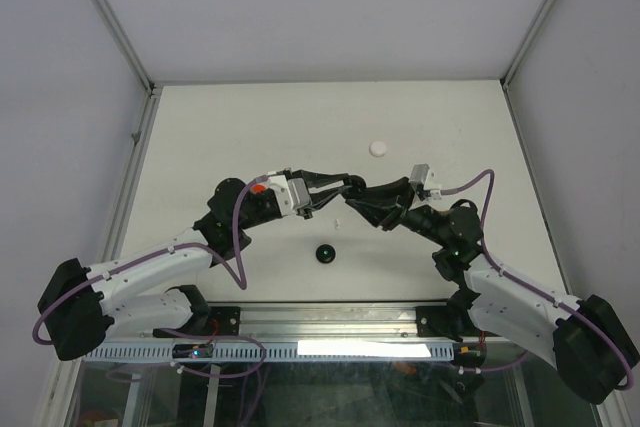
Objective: Insert the wireless bluetooth earbuds into the charging case
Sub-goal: Place the earbud in the charging case.
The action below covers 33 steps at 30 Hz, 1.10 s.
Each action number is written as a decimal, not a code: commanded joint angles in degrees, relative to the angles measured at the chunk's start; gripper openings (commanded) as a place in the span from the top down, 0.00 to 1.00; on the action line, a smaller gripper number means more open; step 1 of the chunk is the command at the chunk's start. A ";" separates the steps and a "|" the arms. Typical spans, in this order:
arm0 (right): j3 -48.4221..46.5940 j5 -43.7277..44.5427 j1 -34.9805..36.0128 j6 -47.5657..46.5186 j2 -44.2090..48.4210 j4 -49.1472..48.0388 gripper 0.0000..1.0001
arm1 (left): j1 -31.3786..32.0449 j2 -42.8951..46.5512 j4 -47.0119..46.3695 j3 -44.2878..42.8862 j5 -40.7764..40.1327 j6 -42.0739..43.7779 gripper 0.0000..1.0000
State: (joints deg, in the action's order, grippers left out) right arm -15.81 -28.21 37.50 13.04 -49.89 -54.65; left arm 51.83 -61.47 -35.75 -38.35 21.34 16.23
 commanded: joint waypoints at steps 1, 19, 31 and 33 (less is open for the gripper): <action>-2.91 -1.47 0.04 1.95 -0.12 -4.82 1.00 | 0.97 -0.80 -4.51 0.36 1.71 3.46 0.88; -3.00 -1.94 0.05 3.07 -0.12 -5.89 1.00 | 1.71 -0.62 -4.09 1.65 1.87 5.92 0.87; -3.08 -1.82 0.06 2.96 -0.39 -6.15 1.00 | 2.83 1.00 -3.10 1.95 3.35 5.32 0.85; -3.03 -1.81 0.11 2.93 -0.25 -6.12 1.00 | 2.90 1.16 -2.28 2.02 3.21 5.55 0.85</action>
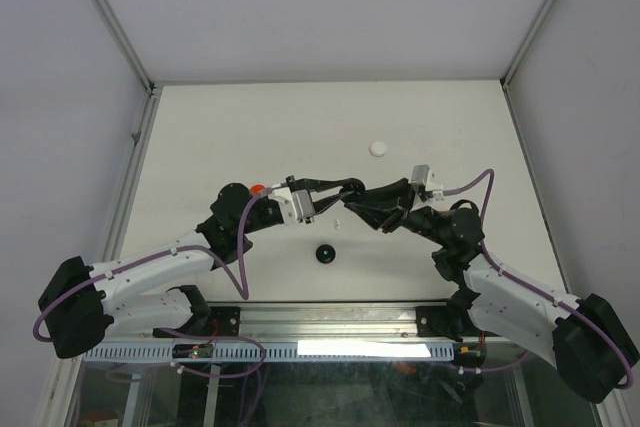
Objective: Insert the wireless bluetooth earbuds into the charging case
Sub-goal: Place the earbud in the charging case.
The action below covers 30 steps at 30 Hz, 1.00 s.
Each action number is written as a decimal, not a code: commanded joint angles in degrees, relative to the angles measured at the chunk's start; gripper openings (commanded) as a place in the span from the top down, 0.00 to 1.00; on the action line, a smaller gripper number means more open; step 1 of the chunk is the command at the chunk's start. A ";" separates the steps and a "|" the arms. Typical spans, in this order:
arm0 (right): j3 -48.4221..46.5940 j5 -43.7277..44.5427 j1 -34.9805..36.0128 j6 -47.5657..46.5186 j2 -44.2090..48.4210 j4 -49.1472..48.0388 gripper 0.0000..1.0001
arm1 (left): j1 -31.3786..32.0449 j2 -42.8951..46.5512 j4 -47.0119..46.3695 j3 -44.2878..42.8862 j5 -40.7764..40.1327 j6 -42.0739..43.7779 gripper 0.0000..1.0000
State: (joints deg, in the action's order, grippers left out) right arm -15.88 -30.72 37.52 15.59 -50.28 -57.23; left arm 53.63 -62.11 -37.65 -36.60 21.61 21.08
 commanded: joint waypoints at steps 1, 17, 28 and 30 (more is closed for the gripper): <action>-2.99 0.74 0.07 0.20 0.25 -3.38 1.00 | 1.16 1.95 -0.06 0.42 2.96 0.78 0.84; -2.75 1.68 0.03 -1.74 0.86 -2.31 1.00 | 1.83 2.91 4.03 -0.11 6.59 0.79 0.76; -2.20 2.58 0.03 -3.39 1.46 -0.82 1.00 | 1.85 5.41 4.92 -0.36 0.75 -2.39 0.60; -2.23 3.02 0.02 -4.44 1.88 0.45 1.00 | 1.83 6.55 5.90 -0.61 -0.44 -4.66 0.55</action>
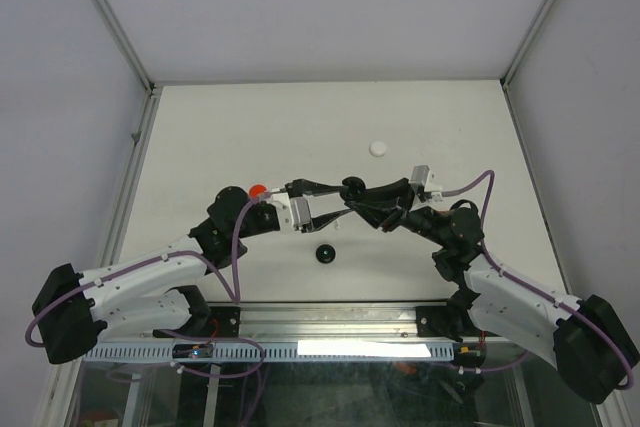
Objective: Insert the wireless bluetooth earbuds into the charging case
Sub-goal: Place the earbud in the charging case, then close the charging case.
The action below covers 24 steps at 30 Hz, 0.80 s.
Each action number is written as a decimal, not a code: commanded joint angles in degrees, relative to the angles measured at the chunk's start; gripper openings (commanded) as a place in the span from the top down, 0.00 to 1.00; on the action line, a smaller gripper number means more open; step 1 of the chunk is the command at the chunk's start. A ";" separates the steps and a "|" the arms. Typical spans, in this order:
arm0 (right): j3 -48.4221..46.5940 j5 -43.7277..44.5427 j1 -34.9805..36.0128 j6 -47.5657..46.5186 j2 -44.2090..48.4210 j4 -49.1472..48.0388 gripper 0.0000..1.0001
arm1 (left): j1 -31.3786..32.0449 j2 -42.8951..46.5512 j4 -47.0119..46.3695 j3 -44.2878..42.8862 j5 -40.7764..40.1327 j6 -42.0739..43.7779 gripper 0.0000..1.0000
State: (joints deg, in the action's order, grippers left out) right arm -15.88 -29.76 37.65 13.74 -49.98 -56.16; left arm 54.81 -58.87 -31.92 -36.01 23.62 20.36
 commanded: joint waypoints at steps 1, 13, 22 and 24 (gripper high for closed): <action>-2.23 2.36 -0.11 -3.20 1.85 0.03 1.00 | 0.65 3.85 0.61 -1.31 -3.21 -5.06 0.53; -1.88 8.95 -0.05 -9.14 3.21 5.73 1.00 | 1.20 4.04 6.01 -3.46 -16.00 -23.30 0.26; -1.43 11.37 -0.08 -10.94 2.81 5.72 1.00 | 2.85 -4.17 8.10 -7.58 -26.40 -27.58 0.12; -1.44 11.31 -0.11 -10.96 2.90 5.76 1.00 | 2.85 -5.22 8.06 -8.08 -28.08 -27.73 0.12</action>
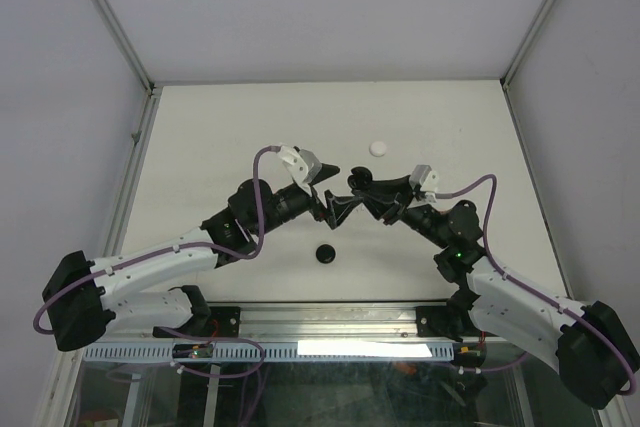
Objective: Insert the wireless bluetooth earbuds into the charging case
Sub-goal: Close the charging case.
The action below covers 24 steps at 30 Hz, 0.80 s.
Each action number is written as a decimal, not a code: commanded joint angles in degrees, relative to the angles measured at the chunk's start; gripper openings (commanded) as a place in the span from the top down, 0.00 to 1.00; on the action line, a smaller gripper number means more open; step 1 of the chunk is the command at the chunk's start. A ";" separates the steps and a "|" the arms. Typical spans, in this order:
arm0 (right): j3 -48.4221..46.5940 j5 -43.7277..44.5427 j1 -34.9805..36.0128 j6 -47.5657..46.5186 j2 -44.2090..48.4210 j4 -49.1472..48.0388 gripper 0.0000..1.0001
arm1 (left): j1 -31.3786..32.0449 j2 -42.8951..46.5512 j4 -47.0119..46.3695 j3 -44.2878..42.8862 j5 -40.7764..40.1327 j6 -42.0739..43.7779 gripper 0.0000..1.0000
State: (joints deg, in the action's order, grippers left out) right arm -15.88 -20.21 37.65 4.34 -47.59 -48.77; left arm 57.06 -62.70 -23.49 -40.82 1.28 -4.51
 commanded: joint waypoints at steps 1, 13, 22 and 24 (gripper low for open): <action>-1.45 1.67 -0.07 -1.57 0.60 -1.59 1.00 | 0.60 -1.78 -0.42 -3.61 -6.13 -2.87 0.11; -0.91 1.31 -0.07 -1.44 2.08 -1.41 1.00 | 0.60 -2.63 -0.71 -3.04 -11.84 -3.98 0.15; -0.90 0.28 -0.07 -1.00 2.34 -1.93 1.00 | 0.51 -0.76 0.86 -1.28 -13.47 -3.91 0.19; -0.87 0.01 -0.03 -0.91 2.46 -2.00 1.00 | 0.51 -0.20 0.85 -0.77 -13.37 -3.86 0.19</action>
State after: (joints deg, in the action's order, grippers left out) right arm -15.86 -19.31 37.58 3.53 -46.37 -47.51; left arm 57.06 -65.30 -21.45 -42.35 -10.26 -7.55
